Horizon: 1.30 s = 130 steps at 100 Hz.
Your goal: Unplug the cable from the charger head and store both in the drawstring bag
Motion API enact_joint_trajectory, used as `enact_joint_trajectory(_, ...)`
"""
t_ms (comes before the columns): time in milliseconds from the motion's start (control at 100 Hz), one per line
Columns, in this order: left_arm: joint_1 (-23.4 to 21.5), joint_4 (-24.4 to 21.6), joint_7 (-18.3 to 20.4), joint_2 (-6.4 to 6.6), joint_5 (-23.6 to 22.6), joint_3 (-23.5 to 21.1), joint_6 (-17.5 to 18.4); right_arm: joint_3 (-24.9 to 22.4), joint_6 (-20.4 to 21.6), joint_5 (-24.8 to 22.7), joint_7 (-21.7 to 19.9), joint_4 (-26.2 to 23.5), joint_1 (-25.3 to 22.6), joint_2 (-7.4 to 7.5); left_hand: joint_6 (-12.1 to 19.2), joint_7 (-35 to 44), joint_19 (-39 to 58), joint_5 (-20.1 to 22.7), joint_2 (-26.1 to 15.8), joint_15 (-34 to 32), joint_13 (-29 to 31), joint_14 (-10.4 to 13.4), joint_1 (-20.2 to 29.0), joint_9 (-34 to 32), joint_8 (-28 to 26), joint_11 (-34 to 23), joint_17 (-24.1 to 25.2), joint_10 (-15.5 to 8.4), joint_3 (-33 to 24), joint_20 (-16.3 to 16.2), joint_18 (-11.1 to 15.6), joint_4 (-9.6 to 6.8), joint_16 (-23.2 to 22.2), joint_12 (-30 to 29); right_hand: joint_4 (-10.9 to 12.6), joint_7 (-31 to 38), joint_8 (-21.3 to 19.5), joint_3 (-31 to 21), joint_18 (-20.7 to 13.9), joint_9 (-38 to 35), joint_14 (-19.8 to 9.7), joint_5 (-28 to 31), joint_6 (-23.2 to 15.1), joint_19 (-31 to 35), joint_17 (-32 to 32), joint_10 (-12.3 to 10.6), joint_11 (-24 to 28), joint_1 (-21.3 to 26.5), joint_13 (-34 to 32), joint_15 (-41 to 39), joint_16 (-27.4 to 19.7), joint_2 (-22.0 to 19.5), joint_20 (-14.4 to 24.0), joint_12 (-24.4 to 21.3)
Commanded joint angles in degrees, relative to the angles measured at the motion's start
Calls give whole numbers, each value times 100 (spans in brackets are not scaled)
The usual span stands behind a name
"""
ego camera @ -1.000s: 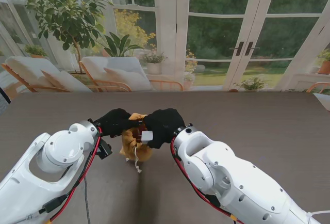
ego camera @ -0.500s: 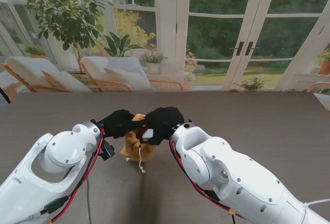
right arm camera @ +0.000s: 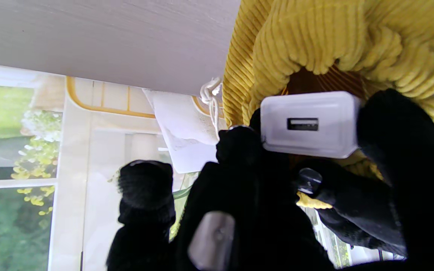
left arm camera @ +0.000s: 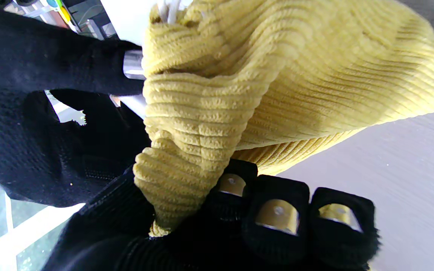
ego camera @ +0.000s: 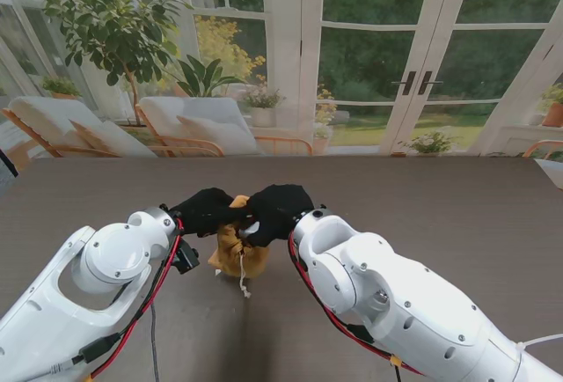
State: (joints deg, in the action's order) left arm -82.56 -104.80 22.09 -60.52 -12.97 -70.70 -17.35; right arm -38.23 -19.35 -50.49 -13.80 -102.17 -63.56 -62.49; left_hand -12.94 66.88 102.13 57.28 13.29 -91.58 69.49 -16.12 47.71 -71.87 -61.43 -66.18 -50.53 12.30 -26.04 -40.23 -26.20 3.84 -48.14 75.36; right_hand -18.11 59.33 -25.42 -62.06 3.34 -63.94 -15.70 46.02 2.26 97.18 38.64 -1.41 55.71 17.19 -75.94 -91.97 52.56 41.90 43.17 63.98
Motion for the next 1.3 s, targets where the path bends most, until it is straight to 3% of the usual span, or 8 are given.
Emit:
enact_joint_trajectory(0, 22, 12, 129, -35, 49, 21, 21, 29, -8, 4, -116, -49, 13, -11, -666, -17, 425, -39, -311, -114, 113, 253, 126, -45, -15, 1, -177, -52, -119, 37, -164, 85, 32, 66, 463, 467, -488, -118, 146, -326, -243, 456, 15, 449, 2765, 24, 106, 120, -12, -259, -22, -484, 65, -66)
enact_joint_trajectory(130, 39, 40, 135, -35, 61, 29, 53, 37, -7, 8, -194, -73, 31, 4, -662, -16, 425, -43, -323, -113, 113, 253, 133, -45, -15, 1, -176, -52, -108, 36, -163, 83, 28, 69, 728, 373, -691, -8, 121, -278, -243, 432, 33, 455, 2765, 9, 109, -72, -12, -260, -26, -622, 55, -77)
enact_joint_trajectory(170, 42, 47, 135, -35, 64, 27, 65, 37, 1, 0, -213, -80, 35, 8, -664, -16, 424, -45, -321, -112, 113, 253, 135, -45, -15, 2, -175, -52, -102, 36, -162, 83, 27, 70, 910, 290, -899, 54, 100, -272, -243, 449, 37, 449, 2765, 7, 110, -163, -12, -261, -26, -693, 46, -84)
enact_joint_trajectory(180, 43, 49, 135, -35, 65, 26, 68, 37, 3, -1, -216, -82, 36, 8, -664, -15, 424, -45, -320, -112, 113, 253, 133, -45, -16, 2, -174, -52, -99, 36, -162, 84, 26, 70, 1023, 171, -1203, 89, 94, -271, -243, 470, 45, 451, 2765, 7, 111, -208, -12, -261, -27, -734, 40, -88)
enact_joint_trajectory(190, 43, 51, 135, -35, 66, 26, 72, 38, 4, -3, -219, -84, 37, 9, -663, -15, 422, -45, -322, -112, 113, 253, 135, -45, -16, 2, -172, -52, -99, 36, -161, 83, 26, 70, 1042, 153, -1256, 97, 93, -272, -243, 477, 46, 452, 2765, 6, 112, -223, -12, -261, -27, -742, 40, -88)
enact_joint_trajectory(760, 50, 108, 132, -40, 123, 19, 187, 164, -141, -107, -213, -147, 93, -9, -655, -12, 415, -38, -322, -109, 111, 255, 146, -46, -15, 4, -162, -52, -71, 29, -154, 77, 18, 75, 1079, 712, -1733, 976, 2, -233, -340, 53, -265, 445, 2768, -72, 49, -703, -15, -255, -14, -560, 18, -213)
enact_joint_trajectory(1180, 8, 76, 213, -18, 136, -4, 252, 144, -140, -219, -77, -160, 5, -24, -659, -42, 351, -220, -493, -95, -79, 308, 142, 148, -40, 22, -14, -40, -19, 14, -72, 155, -16, 115, 1176, 367, -1587, 1298, -65, -48, -342, -435, -148, 380, 2759, -27, -128, -630, -18, -176, -46, -758, -7, -410)
enact_joint_trajectory(1290, -46, 39, 280, 6, 75, -55, 318, 11, -73, -241, -112, -193, -56, -2, -627, 1, 312, -312, -549, -108, -202, 352, 104, 261, -95, -15, 89, -44, -21, -30, 30, 183, -60, 161, 1239, 126, -1468, 1506, 50, -20, -155, -725, -193, 167, 2709, 8, -399, -575, -17, 124, -233, -886, -61, -637)
